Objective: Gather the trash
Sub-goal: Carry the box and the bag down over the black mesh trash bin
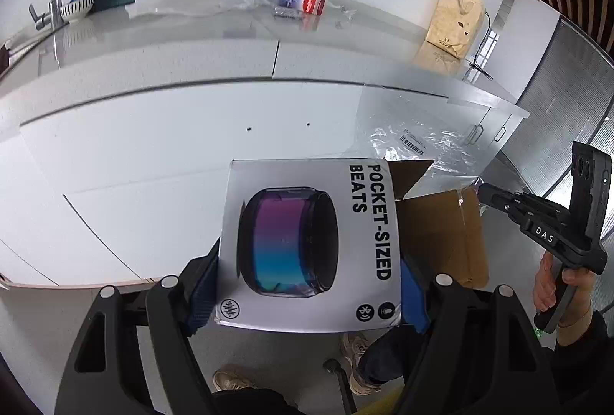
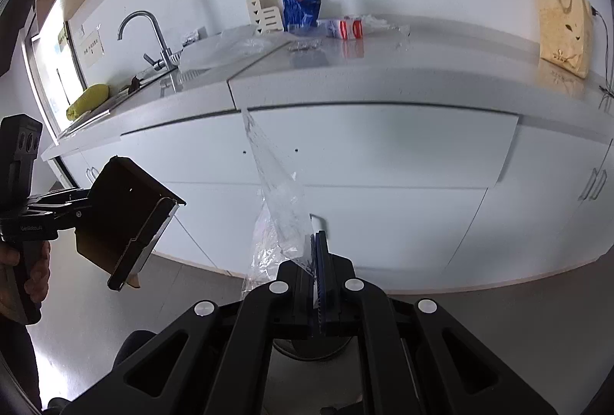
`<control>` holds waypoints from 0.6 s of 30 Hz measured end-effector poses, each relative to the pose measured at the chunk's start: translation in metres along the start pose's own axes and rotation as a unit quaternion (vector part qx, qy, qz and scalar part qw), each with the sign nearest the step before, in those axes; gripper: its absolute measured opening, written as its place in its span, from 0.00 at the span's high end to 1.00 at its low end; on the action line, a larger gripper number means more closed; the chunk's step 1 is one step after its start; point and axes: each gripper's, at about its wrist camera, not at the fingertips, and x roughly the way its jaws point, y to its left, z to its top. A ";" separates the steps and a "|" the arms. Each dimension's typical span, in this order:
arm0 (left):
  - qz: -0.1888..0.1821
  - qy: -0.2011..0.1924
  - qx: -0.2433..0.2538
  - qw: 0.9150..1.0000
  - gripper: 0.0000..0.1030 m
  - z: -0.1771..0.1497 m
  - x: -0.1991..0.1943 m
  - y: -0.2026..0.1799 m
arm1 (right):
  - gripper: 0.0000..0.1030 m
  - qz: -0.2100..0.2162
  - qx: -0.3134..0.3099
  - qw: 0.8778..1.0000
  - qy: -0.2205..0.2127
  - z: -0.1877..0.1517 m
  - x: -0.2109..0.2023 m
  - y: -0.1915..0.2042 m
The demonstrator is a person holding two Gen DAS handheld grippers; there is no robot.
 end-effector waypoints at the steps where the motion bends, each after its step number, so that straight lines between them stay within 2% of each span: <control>1: -0.003 0.002 -0.004 1.000 0.26 -0.006 0.008 0.004 | 0.94 0.002 -0.001 1.000 0.003 -0.005 0.007 0.000; 11: -0.001 0.059 -0.027 0.998 0.26 -0.052 0.103 0.038 | 0.94 0.019 -0.006 0.995 0.096 -0.060 0.104 -0.020; 18: -0.014 0.115 -0.047 0.992 0.26 -0.074 0.200 0.058 | 0.94 0.031 -0.010 0.982 0.186 -0.090 0.192 -0.035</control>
